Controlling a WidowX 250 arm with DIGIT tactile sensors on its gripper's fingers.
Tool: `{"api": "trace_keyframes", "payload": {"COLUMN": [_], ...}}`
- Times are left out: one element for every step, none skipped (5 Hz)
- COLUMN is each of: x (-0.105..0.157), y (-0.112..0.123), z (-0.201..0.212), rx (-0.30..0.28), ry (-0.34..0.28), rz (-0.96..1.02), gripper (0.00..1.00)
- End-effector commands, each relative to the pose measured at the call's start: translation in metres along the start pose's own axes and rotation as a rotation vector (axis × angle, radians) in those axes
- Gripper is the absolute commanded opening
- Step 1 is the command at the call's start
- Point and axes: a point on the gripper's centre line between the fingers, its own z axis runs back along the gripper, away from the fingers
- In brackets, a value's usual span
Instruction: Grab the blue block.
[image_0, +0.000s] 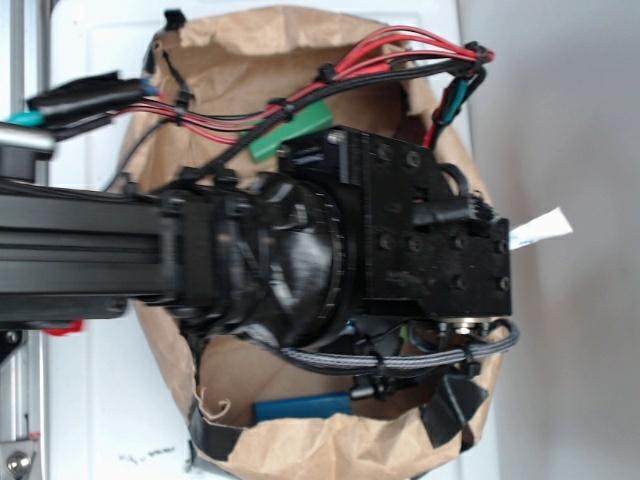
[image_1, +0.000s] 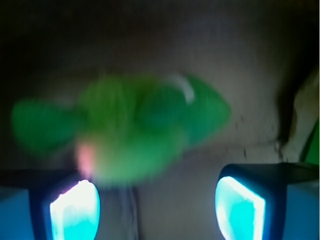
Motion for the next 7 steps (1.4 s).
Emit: {"api": "trace_keyframes", "payload": {"x": [-0.027,-0.052,-0.058,-0.061,-0.067,-0.072,-0.073], "y": [-0.012,-0.014,-0.014,-0.028,-0.037,-0.045,-0.050], "z": [0.002,0.026,0.039,0.033,0.022,0.015,0.016], "rx": [-0.032,-0.108,-0.190,-0.242,-0.237,-0.250,-0.266], "ry": [-0.014,0.024,0.026,0.013,0.013,0.045,0.064], "rz": [-0.098,-0.127,-0.127,-0.136,-0.152,-0.149,-0.144], "gripper": [1.00,1.00,1.00,1.00,1.00,1.00,1.00]}}
